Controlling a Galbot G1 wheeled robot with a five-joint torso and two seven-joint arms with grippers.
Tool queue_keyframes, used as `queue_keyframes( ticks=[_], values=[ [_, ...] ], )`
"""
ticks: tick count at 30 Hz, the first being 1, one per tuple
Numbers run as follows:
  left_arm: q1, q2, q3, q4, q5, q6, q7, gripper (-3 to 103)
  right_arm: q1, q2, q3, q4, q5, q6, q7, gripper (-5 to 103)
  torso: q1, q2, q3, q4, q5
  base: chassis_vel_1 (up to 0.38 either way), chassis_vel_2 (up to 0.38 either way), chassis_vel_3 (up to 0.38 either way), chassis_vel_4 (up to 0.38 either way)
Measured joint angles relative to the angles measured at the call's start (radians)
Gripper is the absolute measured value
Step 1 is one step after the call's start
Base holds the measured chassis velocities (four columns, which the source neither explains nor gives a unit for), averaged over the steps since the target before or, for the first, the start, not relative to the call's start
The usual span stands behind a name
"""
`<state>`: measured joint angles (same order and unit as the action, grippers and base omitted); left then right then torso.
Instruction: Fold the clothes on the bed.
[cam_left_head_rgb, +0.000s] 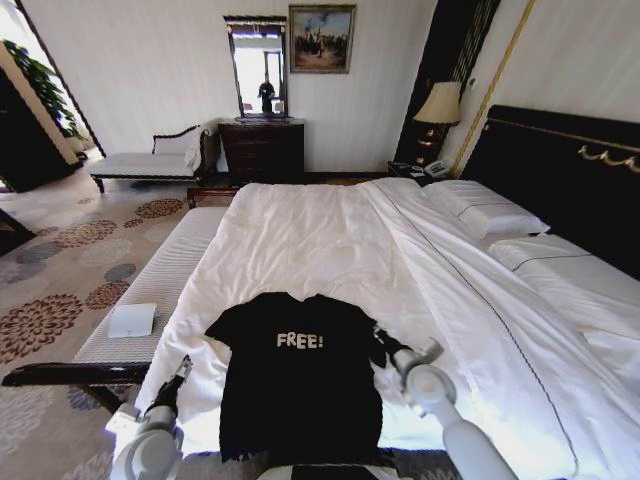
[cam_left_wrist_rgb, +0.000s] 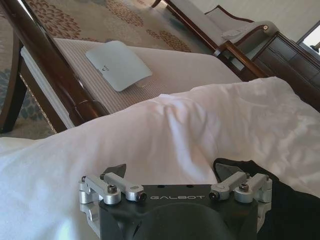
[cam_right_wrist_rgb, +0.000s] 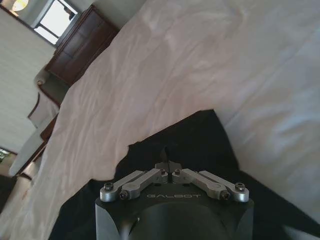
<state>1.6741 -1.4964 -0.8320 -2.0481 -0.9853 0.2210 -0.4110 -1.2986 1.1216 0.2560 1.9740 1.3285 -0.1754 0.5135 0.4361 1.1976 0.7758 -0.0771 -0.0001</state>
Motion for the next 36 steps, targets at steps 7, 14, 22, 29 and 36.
queue_keyframes(
  ticks=[7,14,22,29,36],
  values=[
    [-0.01,-0.011,-0.004,0.024,0.018,-0.003,0.0,100,0.088,0.027,-0.135,-0.048,-0.025,0.02,-0.029,0,0.0,0.0,0.0,0.0,0.0,0.0,0.0,0.0,0.0],
    [-0.032,-0.027,0.008,0.041,0.043,-0.004,-0.001,100,0.155,0.041,-0.202,-0.099,-0.029,0.024,-0.034,0,0.0,0.0,0.0,0.0,0.0,0.0,0.0,0.0,0.0],
    [-0.057,-0.038,0.016,0.053,0.058,-0.001,-0.008,100,0.17,0.055,-0.23,-0.14,-0.062,0.014,-0.036,0,0.0,0.0,0.0,0.0001,0.0001,0.0,0.0,0.0,0.0],
    [-0.078,-0.042,0.024,0.045,0.062,0.01,-0.011,100,0.12,0.038,-0.184,-0.069,-0.063,0.032,-0.112,17,0.0,0.0,0.0,0.0,0.0001,0.0,0.0,0.0,0.0],
    [-0.131,-0.015,0.035,0.033,0.059,0.048,-0.012,100,0.102,0.059,-0.048,-0.019,-0.056,0.111,-0.127,50,0.0,0.0,0.0,0.0001,0.0002,0.0,0.0,0.0,0.0]
  ],
)
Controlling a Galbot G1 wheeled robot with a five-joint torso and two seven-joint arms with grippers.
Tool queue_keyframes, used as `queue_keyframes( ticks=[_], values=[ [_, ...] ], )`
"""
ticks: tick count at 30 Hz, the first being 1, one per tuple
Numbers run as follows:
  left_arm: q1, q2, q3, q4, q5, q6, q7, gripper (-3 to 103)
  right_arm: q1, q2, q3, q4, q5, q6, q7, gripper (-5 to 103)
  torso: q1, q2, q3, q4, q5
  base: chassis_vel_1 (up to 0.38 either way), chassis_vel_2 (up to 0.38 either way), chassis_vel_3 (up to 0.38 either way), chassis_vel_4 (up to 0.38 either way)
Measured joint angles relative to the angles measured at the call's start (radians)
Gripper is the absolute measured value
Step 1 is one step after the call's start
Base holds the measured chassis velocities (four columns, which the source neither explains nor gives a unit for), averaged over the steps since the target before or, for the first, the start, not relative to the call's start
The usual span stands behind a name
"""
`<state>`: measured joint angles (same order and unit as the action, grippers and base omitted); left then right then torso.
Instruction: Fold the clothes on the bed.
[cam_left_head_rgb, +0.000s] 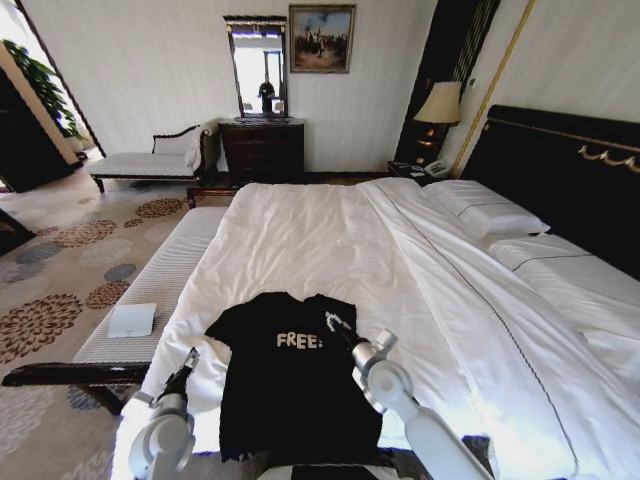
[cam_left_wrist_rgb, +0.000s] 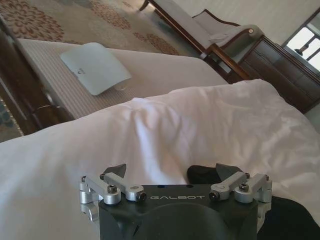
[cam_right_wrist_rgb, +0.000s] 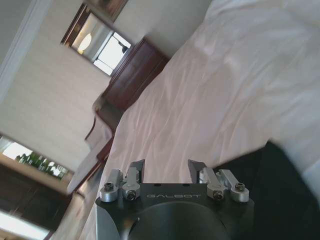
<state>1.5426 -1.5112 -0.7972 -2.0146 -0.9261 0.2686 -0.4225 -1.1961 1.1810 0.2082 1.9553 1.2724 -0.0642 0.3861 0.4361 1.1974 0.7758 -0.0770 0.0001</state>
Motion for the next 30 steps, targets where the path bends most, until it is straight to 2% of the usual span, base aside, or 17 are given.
queue_keyframes(
  ticks=[1,3,6,7,8,9,11,12,16,17,19,20,22,24,25,27,30],
  values=[
    [-0.009,0.008,0.005,0.0,-0.004,0.011,0.006,100,0.002,0.002,0.031,-0.002,0.007,0.002,0.011,54,0.0,0.0,0.0,0.0,-0.0001,0.0,0.0,0.0,0.0],
    [-0.017,0.012,0.008,0.002,-0.008,0.017,0.01,100,0.002,0.003,0.049,-0.004,0.012,0.002,0.018,54,0.0,0.0,0.0,0.0,0.0,0.0,0.0,0.0,0.0],
    [-0.076,0.023,0.024,0.038,-0.049,0.052,0.017,100,-0.004,0.009,0.143,-0.017,0.042,0.001,0.058,71,0.0,0.0,0.0,-0.0001,-0.0001,0.0,0.0,0.0,0.0],
    [-0.076,0.023,0.024,0.038,-0.049,0.052,0.017,100,-0.004,0.009,0.143,-0.017,0.042,0.001,0.058,71,0.0,0.0,0.0,-0.0001,-0.0001,0.0,0.0,0.0,0.0],
    [-0.108,0.024,0.029,0.061,-0.081,0.065,0.015,100,-0.011,0.013,0.168,-0.02,0.054,-0.001,0.072,77,0.0,0.0,0.0,-0.0002,0.0,0.0,0.0,0.0,0.0],
    [-0.188,0.024,0.042,0.107,-0.134,0.094,0.002,100,-0.033,0.028,0.196,-0.018,0.066,-0.011,0.096,93,0.0,0.0,0.0,-0.0003,0.0001,0.0,0.0,0.0,0.0],
    [-0.207,0.025,0.045,0.117,-0.136,0.099,-0.001,100,-0.036,0.034,0.196,-0.017,0.065,-0.013,0.1,93,0.0,0.0,0.0,-0.0003,-0.0001,0.0,0.0,0.0,0.0],
    [-0.225,0.028,0.047,0.128,-0.13,0.101,-0.004,100,-0.036,0.041,0.195,-0.017,0.063,-0.015,0.105,97,0.0,0.0,0.0,-0.0004,-0.0001,0.0,0.0,0.0,0.0],
    [-0.247,0.057,0.056,0.165,-0.047,0.09,0.001,100,-0.027,0.054,0.169,-0.019,0.059,-0.018,0.112,100,0.0,0.0,0.0,0.0001,-0.0001,0.0,0.0,0.0,0.0],
    [-0.247,0.057,0.056,0.165,-0.047,0.09,0.001,100,-0.027,0.054,0.169,-0.019,0.059,-0.018,0.112,100,0.0,0.0,0.0,0.0001,-0.0001,0.0,0.0,0.0,0.0],
    [-0.247,0.08,0.065,0.184,0.022,0.071,0.018,100,-0.027,0.057,0.16,-0.021,0.058,-0.02,0.114,100,0.0,0.0,0.0,0.0,-0.0003,0.0,0.0,0.0,0.0],
    [-0.247,0.08,0.065,0.184,0.022,0.071,0.018,100,-0.027,0.057,0.16,-0.021,0.058,-0.02,0.114,100,0.0,0.0,0.0,0.0,-0.0003,0.0,0.0,0.0,0.0],
    [-0.24,0.106,0.076,0.201,0.071,0.05,0.035,103,-0.027,0.057,0.152,-0.027,0.057,-0.022,0.119,100,0.0,0.0,0.0,0.0,-0.0001,0.0,0.0,0.0,0.0],
    [-0.238,0.136,0.104,0.233,0.124,0.021,0.055,98,-0.027,0.057,0.151,-0.03,0.056,-0.023,0.126,100,0.0,0.0,0.0,0.0,0.0,0.0,0.0,0.0,0.0],
    [-0.238,0.136,0.104,0.233,0.124,0.021,0.055,98,-0.027,0.057,0.151,-0.03,0.056,-0.023,0.126,100,0.0,0.0,0.0,0.0,0.0,0.0,0.0,0.0,0.0],
    [-0.243,0.158,0.135,0.267,0.177,-0.004,0.074,96,-0.03,0.057,0.153,-0.03,0.055,-0.024,0.13,100,0.0,0.0,0.0,-0.0002,-0.0003,0.0,0.0,0.0,0.0],
    [-0.245,0.179,0.173,0.299,0.232,-0.022,0.091,82,-0.032,0.056,0.157,-0.03,0.055,-0.024,0.138,100,0.0,0.0,0.0,-0.0001,-0.0002,0.0,0.0,0.0,0.0]
  ],
)
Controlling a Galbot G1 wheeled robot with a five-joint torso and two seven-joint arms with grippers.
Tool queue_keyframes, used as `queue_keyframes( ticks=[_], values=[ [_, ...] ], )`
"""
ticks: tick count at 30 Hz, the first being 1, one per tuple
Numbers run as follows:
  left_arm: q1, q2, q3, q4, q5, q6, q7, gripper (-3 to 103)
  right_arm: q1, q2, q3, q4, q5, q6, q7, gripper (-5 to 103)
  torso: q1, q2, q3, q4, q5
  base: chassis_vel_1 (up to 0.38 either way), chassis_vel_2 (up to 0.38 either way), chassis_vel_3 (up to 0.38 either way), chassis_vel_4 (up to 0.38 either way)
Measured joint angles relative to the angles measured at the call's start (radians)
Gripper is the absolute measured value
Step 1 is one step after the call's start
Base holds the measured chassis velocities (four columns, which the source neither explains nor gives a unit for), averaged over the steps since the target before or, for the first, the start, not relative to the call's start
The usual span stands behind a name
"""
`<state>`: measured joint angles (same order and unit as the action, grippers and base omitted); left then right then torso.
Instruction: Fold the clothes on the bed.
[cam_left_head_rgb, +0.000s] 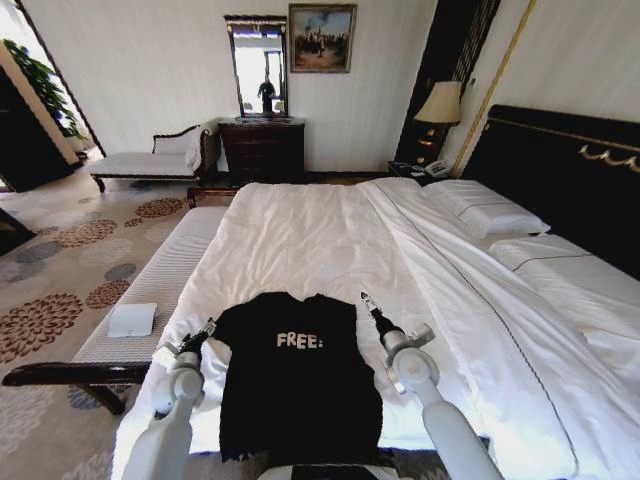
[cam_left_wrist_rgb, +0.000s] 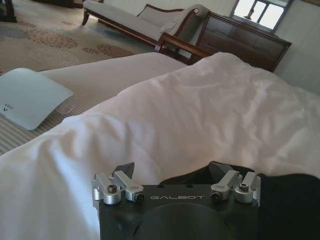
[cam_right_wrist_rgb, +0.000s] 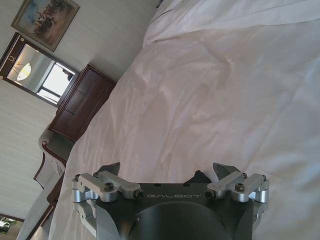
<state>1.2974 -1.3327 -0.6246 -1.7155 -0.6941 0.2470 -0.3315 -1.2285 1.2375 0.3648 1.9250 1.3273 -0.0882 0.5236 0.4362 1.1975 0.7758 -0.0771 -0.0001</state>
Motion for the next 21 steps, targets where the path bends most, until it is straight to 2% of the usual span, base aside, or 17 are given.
queue_keyframes(
  ticks=[1,3,5,8,9,11,12,14,15,17,20,21],
  values=[
    [0.0,0.0,0.0,0.0,0.0,0.0,0.0,82,0.0,0.0,0.0,0.0,0.0,0.0,0.0,100,0.0,0.0,0.0,0.0,0.0,0.0,0.0,0.0,0.0],
    [0.0,0.003,0.014,0.009,0.022,-0.006,0.006,72,-0.001,0.0,0.001,0.0,-0.001,0.0,0.007,100,0.0,0.0,0.0,0.0,0.0001,0.0,0.0,0.0,0.0],
    [-0.001,0.002,0.016,0.013,0.024,-0.006,0.006,72,-0.001,0.001,0.001,0.0,-0.002,0.0,0.009,100,0.0,0.0,0.0,0.0,0.0001,0.0,0.0,0.0,0.0],
    [-0.003,-0.003,0.013,0.026,0.022,-0.007,0.006,56,-0.002,0.003,0.001,-0.002,-0.003,0.0,0.013,100,0.0,0.0,0.0,0.0,0.0,0.0,0.0,0.0,0.0],
    [-0.003,-0.003,0.013,0.026,0.022,-0.007,0.006,56,-0.002,0.003,0.001,-0.002,-0.003,0.0,0.013,100,0.0,0.0,0.0,0.0,0.0,0.0,0.0,0.0,0.0],
    [-0.003,-0.004,0.007,0.032,0.005,-0.007,0.004,45,-0.003,0.007,-0.001,-0.006,-0.008,0.0,0.014,100,0.0,0.0,0.0,0.0,0.0001,0.0,0.0,0.0,0.0],
    [-0.003,-0.004,0.004,0.033,-0.007,-0.005,0.003,45,-0.003,0.01,-0.002,-0.008,-0.012,0.0,0.015,100,0.0,0.0,0.0,0.0,0.0001,0.0,0.0,0.0,0.0],
    [-0.004,-0.004,-0.001,0.037,-0.029,-0.003,0.001,34,-0.001,0.016,-0.008,-0.012,-0.017,0.0,0.018,100,0.0,0.0,0.0,0.0,0.0001,0.0,0.0,0.0,0.0],
    [-0.004,-0.004,-0.001,0.037,-0.029,-0.003,0.001,34,-0.001,0.016,-0.008,-0.012,-0.017,0.0,0.018,100,0.0,0.0,0.0,0.0,0.0001,0.0,0.0,0.0,0.0],
    [-0.011,-0.004,-0.002,0.042,-0.043,-0.001,-0.001,23,0.002,0.021,-0.013,-0.013,-0.024,0.0,0.02,100,0.0,0.0,0.0,0.0001,0.0001,0.0,0.0,0.0,0.0],
    [-0.021,-0.004,-0.001,0.046,-0.049,0.0,-0.003,18,0.004,0.025,-0.019,-0.016,-0.03,0.0,0.022,100,0.0,0.0,0.0,0.0,0.0001,0.0,0.0,0.0,0.0],
    [-0.025,-0.003,0.0,0.047,-0.054,0.001,-0.003,12,0.005,0.028,-0.021,-0.018,-0.033,0.0,0.023,100,0.0,0.0,0.0,0.0,0.0001,0.0,0.0,0.0,0.0]
  ],
)
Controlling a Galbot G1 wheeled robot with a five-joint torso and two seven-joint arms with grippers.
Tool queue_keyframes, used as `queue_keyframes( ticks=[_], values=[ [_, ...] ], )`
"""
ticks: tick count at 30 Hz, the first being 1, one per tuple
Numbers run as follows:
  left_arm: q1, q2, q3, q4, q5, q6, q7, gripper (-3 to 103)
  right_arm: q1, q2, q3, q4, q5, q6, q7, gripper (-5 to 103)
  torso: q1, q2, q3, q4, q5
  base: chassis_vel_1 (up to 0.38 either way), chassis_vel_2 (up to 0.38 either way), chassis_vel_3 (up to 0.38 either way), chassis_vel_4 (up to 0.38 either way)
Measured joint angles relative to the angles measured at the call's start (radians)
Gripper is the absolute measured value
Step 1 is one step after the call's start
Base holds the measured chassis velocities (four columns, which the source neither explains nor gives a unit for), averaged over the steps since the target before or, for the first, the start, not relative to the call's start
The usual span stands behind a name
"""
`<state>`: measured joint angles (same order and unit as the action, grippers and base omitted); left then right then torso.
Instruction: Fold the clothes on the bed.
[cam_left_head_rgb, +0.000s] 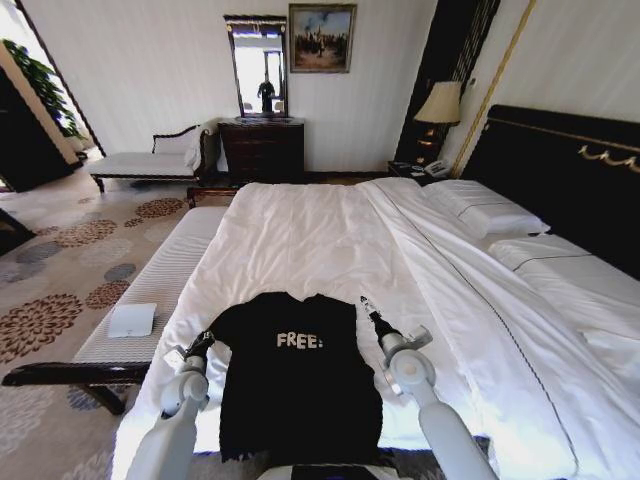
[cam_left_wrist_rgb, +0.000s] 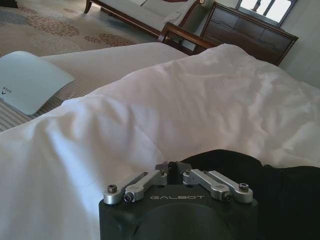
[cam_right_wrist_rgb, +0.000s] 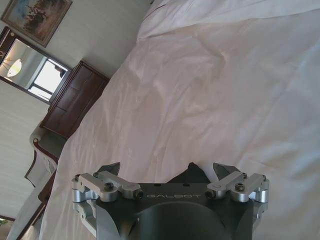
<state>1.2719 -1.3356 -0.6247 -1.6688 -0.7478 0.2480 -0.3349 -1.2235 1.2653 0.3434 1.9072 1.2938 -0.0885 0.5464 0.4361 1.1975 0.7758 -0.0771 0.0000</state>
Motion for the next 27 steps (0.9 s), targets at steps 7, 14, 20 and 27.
queue_keyframes(
  ticks=[7,14,20,27],
  values=[
    [-0.019,0.007,0.006,0.01,-0.013,0.003,-0.001,0,0.003,0.012,-0.011,-0.01,-0.013,0.0,0.003,100,0.0,0.0,0.0,0.0,-0.0001,0.0,0.0,0.0,0.0],
    [-0.037,0.025,0.004,-0.001,-0.043,0.01,0.0,0,0.014,0.019,-0.017,-0.023,-0.015,0.0,0.005,100,0.0,0.0,0.0,0.0001,-0.0002,0.0,0.0,0.0,0.0],
    [-0.055,0.037,0.012,-0.1,-0.11,0.028,-0.014,0,0.024,0.019,-0.019,-0.037,-0.014,0.0,0.003,100,0.0,0.0,0.0,0.0,0.0002,0.0,0.0,0.0,0.0],
    [-0.073,0.021,0.093,-0.166,-0.116,0.03,-0.013,0,0.033,0.014,-0.023,-0.044,-0.011,0.0,0.002,100,0.0,0.0,0.0,0.0001,0.0001,0.0,0.0,0.0,0.0]
  ],
)
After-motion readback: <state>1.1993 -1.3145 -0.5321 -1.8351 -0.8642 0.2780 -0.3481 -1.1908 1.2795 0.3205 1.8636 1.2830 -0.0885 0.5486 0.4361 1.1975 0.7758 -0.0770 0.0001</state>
